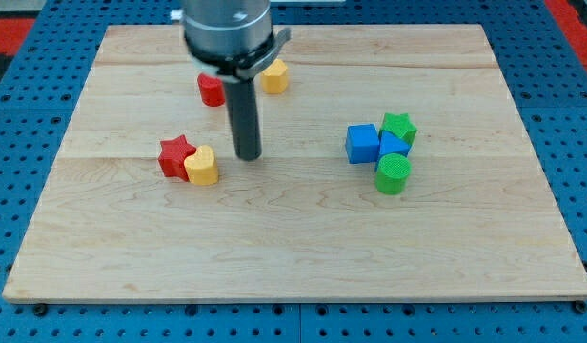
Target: Nudge the yellow hexagon a bit left
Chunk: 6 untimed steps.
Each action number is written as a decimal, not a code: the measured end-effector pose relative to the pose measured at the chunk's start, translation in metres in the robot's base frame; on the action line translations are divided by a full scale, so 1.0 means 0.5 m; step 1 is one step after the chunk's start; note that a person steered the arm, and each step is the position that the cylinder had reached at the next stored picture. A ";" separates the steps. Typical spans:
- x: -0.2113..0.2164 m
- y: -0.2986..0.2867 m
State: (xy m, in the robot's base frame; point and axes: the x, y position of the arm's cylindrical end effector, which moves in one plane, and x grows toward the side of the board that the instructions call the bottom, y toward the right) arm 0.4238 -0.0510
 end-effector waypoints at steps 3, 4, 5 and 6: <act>-0.238 0.162; -0.302 0.138; -0.278 0.126; -0.238 0.109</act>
